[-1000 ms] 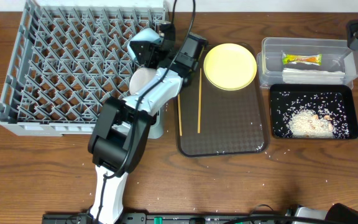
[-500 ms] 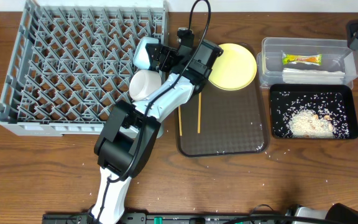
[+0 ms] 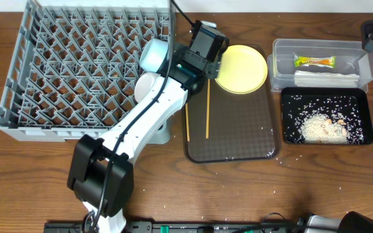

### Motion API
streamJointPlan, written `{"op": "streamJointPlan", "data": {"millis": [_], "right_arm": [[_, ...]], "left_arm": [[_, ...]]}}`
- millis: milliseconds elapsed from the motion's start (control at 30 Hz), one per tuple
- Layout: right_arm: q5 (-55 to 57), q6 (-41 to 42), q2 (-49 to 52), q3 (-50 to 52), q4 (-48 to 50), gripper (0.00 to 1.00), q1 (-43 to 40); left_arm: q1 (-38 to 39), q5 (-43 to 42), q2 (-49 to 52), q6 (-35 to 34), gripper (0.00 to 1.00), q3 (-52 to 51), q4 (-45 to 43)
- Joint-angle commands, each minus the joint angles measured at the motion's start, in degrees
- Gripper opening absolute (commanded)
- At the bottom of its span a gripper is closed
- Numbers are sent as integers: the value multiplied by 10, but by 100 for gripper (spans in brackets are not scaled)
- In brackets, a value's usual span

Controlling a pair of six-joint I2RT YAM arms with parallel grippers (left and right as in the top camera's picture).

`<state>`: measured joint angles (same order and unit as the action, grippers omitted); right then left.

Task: Sort waste into correct bins and load items into the dishwasher
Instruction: 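Move the left gripper to the yellow plate's left rim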

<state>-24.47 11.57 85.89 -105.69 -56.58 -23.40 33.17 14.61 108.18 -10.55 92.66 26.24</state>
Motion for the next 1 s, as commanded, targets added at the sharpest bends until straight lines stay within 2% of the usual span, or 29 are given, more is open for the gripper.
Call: {"op": "streamJointPlan", "data": {"millis": [0,100,267,400,600,700,967], "right_arm": [[-4,6,1,0,-1,99,-6],[-4,6,1,0,-1,99,-6],[-4,6,1,0,-1,99,-6],[-4,6,1,0,-1,99,-6],[-4,6,1,0,-1,99,-6],[-4,6,1,0,-1,99,-6],[-4,6,1,0,-1,99,-6]], "left_arm": [[10,-166,35,-202,84,-13,16],[20,-156,68,-265,84,-18,9],[33,-116,107,-309,82,-18,-10],[42,-79,132,-352,68,-18,-28],[48,-76,161,-358,65,-18,-93],[49,-64,176,-360,61,-18,-109],[53,-49,226,-381,60,-18,-142]]}}
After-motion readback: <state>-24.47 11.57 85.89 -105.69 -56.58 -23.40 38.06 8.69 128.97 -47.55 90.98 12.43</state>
